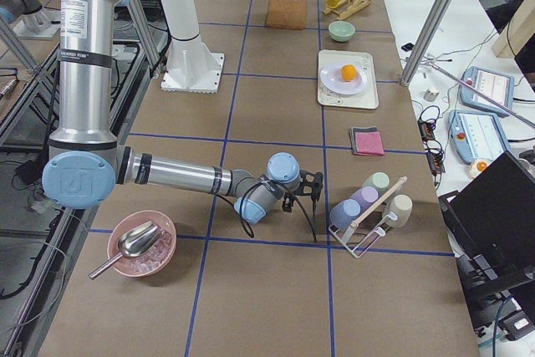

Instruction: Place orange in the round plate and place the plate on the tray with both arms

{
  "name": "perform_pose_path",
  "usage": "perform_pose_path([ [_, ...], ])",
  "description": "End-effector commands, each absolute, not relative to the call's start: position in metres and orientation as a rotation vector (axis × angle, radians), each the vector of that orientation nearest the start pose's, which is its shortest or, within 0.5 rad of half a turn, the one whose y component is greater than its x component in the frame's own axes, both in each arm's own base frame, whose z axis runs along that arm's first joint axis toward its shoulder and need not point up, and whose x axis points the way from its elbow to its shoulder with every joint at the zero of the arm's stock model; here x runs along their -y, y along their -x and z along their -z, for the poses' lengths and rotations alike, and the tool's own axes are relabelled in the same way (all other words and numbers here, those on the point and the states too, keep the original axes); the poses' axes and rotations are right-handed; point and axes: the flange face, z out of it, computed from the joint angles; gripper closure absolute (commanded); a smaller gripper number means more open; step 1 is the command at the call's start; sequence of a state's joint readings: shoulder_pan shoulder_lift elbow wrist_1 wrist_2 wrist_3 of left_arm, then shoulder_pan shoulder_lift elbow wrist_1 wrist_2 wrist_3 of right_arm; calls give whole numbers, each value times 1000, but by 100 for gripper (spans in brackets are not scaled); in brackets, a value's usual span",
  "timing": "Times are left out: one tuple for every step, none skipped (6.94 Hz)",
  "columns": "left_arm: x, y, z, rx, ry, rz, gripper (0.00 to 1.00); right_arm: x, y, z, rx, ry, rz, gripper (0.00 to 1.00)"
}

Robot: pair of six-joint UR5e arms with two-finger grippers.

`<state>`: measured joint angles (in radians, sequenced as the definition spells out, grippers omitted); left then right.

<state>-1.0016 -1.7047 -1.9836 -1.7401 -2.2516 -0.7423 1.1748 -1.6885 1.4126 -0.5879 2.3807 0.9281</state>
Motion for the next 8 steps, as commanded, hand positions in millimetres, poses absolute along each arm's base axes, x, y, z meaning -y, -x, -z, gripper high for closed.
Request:
perform_pose_path([
  [500,-158,-433,-835,-153,-76,1,416,97,-705,979,-10,-179,0],
  [512,-134,-451,-813,-166,-78,1,402,89,-719,960,-10,-147,0],
  [521,-115,-474,-789,-174,-102,1,400,79,-729,927,-6,-113,0],
  [527,-102,-489,-775,-171,-103,1,402,66,-737,894,5,-78,0],
  [531,-89,-499,-764,-177,-106,1,408,54,-735,860,12,-33,0],
  [532,-86,-504,-760,-178,-119,1,422,48,-708,760,35,24,0],
  [532,-82,-505,-759,-181,-113,1,453,30,-654,717,73,40,0],
  [527,-68,-514,-761,-180,-115,1,497,16,-590,704,95,53,0],
])
